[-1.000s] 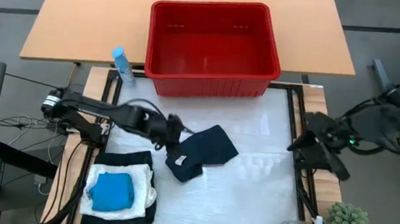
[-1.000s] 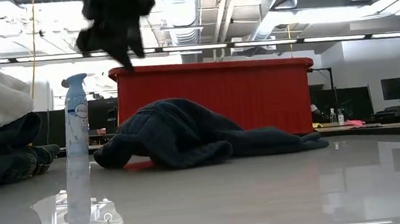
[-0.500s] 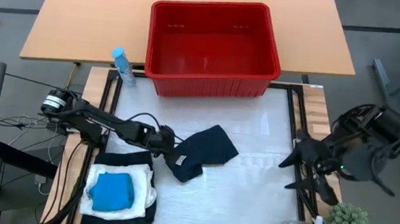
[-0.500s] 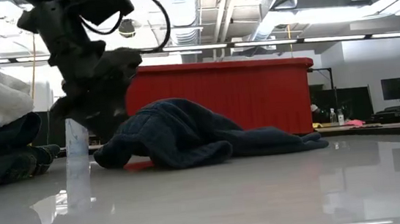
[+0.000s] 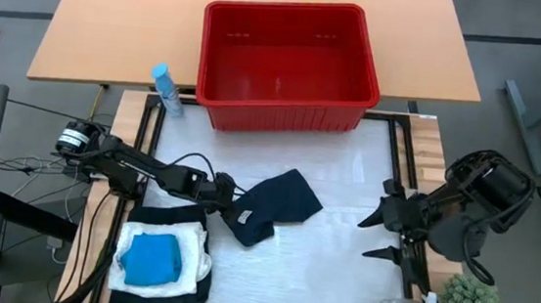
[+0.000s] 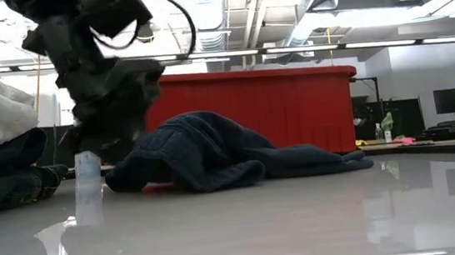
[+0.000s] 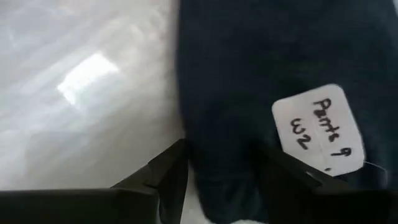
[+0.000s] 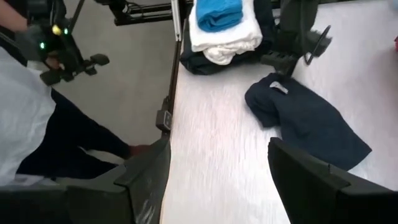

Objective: Fold Laundry from Bin
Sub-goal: Fold the gray shorts from the red bin

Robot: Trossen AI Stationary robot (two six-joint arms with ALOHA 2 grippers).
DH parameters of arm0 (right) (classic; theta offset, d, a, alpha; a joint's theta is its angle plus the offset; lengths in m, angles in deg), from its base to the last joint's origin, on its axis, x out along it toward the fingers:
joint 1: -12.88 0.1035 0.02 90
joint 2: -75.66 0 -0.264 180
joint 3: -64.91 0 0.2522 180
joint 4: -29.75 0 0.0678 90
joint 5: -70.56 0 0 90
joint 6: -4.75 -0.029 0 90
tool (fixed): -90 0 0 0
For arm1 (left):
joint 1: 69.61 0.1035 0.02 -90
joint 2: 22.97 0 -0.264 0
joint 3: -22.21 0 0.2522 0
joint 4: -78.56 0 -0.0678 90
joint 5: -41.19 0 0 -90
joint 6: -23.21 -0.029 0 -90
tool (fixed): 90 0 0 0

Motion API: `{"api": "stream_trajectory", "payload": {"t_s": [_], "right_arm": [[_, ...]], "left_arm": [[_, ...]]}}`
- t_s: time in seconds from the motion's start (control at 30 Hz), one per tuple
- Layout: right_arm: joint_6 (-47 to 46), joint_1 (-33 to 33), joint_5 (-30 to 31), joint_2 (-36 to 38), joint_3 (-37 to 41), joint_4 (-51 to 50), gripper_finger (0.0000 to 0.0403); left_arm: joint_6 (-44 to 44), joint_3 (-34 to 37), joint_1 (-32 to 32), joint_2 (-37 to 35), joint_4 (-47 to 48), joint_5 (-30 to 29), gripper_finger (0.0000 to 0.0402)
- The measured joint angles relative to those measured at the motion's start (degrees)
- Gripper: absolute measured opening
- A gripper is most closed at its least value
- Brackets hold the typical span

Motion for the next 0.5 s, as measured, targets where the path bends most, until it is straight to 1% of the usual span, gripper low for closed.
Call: {"api": "stream_trajectory", "payload": {"t_s": [0.2, 0.3, 0.37, 0.43, 0.5], "right_arm": [[-0.2, -1.4, 0.0, 0.0, 0.0, 2.1, 0.0291], [1.1, -1.5, 0.8, 0.0, 0.0, 2.2, 0.0291], [3.2, -1.9, 3.6, 0.0, 0.0, 2.0, 0.0291], [4.0, -2.1, 8.6, -0.2, 0.0, 0.3, 0.0291], [3.3, -3.5, 14.9, -0.5, 0.2, -0.7, 0.0291]], "left_arm": [[-0.9, 0.1, 0.0, 4.8, -2.8, 4.3, 0.0140], [-0.9, 0.0, 0.2, 5.6, -5.0, 6.4, 0.0109], [-0.9, -0.3, 0.6, 5.3, -5.0, 8.1, 0.0070], [-0.9, -1.2, 0.8, 4.3, -5.2, 10.6, 0.0024], [-1.1, -2.7, 0.9, 2.6, -5.1, 11.8, 0.0011]]}}
